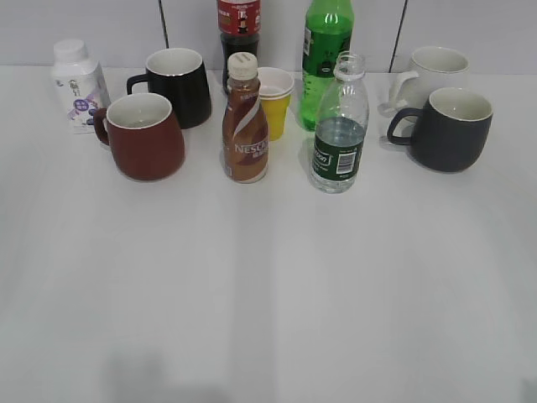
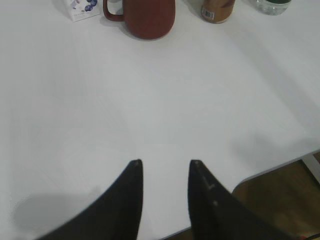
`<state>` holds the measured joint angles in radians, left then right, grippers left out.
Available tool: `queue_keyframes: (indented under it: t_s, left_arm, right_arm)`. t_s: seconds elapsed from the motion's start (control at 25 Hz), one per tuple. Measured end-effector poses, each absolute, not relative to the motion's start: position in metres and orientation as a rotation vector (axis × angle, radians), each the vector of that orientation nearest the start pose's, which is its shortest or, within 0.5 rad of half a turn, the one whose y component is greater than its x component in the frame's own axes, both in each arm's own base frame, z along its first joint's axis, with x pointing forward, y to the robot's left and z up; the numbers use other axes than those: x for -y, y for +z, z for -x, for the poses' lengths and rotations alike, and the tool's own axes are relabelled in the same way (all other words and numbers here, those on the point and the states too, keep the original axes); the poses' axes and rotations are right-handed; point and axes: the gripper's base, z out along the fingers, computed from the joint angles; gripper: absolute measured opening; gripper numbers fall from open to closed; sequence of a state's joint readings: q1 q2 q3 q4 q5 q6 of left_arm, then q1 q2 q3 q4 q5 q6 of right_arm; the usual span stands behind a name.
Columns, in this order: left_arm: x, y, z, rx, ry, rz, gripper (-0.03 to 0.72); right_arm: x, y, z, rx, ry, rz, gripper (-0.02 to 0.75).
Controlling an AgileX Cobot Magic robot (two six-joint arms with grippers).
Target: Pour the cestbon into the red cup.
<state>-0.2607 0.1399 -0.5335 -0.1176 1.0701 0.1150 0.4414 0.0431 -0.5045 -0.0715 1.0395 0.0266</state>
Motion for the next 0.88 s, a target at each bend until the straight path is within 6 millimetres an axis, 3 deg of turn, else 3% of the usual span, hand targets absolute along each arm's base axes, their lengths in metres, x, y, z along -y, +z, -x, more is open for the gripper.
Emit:
queue_keyframes:
  t_s: [0.28, 0.6, 0.88]
  left_arm:
    - [0.012, 0.286, -0.01, -2.124, -0.222, -0.39, 0.237]
    - [0.009, 0.287, 0.0, -2.071, -0.112, -0.193, 0.237]
    - [0.009, 0.286, 0.011, -2.004, -0.079, -0.146, 0.237]
  right_arm:
    - [0.004, 0.28, -0.004, -2.023, 0.197, 0.414, 0.569]
    - [0.005, 0.281, -0.003, -2.057, 0.0, 0.077, 0.569]
    - [0.005, 0.28, 0.003, -2.025, -0.018, 0.042, 0.568]
